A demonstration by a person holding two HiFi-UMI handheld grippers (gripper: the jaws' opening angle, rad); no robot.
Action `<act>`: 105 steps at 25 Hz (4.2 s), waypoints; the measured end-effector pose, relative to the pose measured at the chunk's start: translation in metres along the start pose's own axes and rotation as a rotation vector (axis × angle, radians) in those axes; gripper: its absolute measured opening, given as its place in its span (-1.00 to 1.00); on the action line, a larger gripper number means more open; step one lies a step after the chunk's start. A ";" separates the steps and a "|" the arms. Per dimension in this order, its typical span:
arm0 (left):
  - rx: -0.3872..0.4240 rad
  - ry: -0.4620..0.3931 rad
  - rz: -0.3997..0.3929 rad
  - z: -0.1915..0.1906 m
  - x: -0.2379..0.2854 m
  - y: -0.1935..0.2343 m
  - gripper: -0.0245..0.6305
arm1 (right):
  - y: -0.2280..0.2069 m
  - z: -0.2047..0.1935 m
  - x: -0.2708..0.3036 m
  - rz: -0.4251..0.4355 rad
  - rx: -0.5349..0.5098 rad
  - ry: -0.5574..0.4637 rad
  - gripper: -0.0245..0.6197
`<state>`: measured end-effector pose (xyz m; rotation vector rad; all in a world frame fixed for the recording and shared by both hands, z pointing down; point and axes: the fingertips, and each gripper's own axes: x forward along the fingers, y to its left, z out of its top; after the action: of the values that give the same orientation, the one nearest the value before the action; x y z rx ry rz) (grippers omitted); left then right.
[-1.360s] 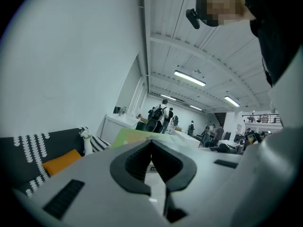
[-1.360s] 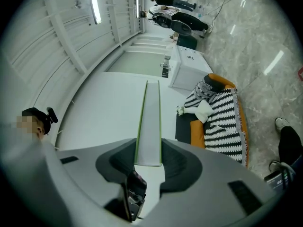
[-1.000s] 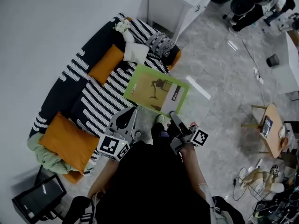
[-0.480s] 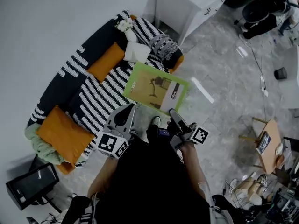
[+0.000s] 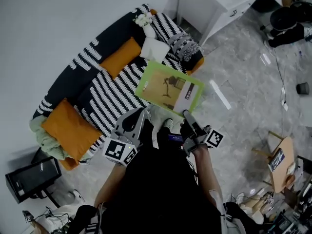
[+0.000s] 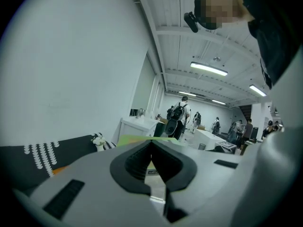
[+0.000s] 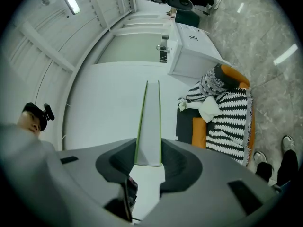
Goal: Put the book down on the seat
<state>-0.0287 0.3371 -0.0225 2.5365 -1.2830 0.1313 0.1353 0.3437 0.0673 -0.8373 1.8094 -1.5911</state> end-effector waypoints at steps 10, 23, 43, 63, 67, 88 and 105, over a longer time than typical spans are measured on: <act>-0.020 -0.007 -0.011 0.005 0.014 0.062 -0.89 | 0.004 -0.010 0.060 -0.017 -0.020 0.015 -0.44; -0.008 -0.058 -0.104 0.050 0.037 0.098 -0.89 | 0.040 -0.007 0.109 0.021 0.003 -0.054 -0.44; -0.047 0.006 -0.173 0.041 0.100 0.210 -0.89 | 0.000 0.016 0.219 -0.025 -0.025 0.025 -0.44; -0.112 0.062 -0.075 -0.008 0.147 0.196 -0.89 | -0.093 0.057 0.227 -0.073 0.024 0.192 -0.44; -0.113 0.066 -0.073 -0.012 0.151 0.190 -0.89 | -0.100 0.059 0.228 -0.063 0.010 0.224 -0.44; -0.137 0.114 -0.075 -0.064 0.188 0.200 -0.89 | -0.216 0.047 0.243 -0.131 0.072 0.247 -0.44; -0.135 0.182 -0.123 -0.099 0.235 0.223 -0.89 | -0.300 0.058 0.259 -0.180 0.119 0.209 -0.44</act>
<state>-0.0609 0.0606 0.1709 2.4180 -1.0293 0.2355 0.0395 0.0796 0.3532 -0.8240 1.8001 -1.9449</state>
